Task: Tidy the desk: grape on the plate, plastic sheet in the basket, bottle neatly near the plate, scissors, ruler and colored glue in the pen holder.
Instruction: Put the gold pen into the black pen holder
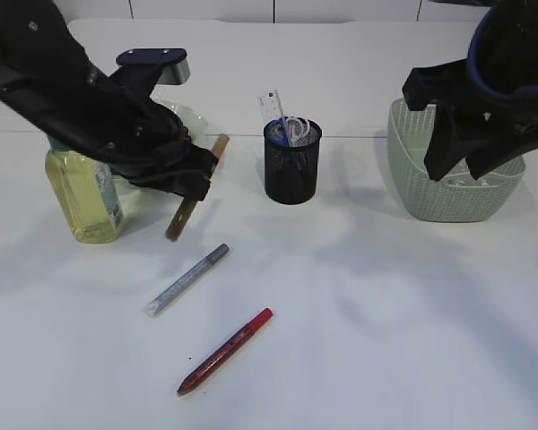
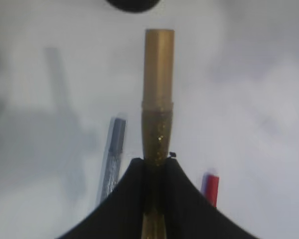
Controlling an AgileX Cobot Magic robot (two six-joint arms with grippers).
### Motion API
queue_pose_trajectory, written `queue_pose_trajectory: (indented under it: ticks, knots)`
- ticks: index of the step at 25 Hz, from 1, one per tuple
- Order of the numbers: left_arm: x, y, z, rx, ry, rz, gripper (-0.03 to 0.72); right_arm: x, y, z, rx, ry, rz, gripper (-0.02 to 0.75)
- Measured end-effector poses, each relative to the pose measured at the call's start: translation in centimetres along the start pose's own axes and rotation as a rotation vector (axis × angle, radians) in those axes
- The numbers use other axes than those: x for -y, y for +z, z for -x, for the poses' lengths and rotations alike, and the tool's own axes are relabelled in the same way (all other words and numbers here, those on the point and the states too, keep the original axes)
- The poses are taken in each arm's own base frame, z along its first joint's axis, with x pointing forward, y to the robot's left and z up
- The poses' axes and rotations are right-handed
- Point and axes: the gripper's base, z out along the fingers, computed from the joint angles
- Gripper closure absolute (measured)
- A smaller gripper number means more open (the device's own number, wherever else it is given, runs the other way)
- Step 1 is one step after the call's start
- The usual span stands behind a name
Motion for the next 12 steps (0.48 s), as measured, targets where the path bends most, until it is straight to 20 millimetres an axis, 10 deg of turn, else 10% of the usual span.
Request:
queue_pose_trajectory:
  ticks: [12]
  knots:
    - [1.8,1.8,1.2,0.543,0.069,0.132,0.623,0.4,0.0,0.1,0.009,-0.016,-0.044,0.407]
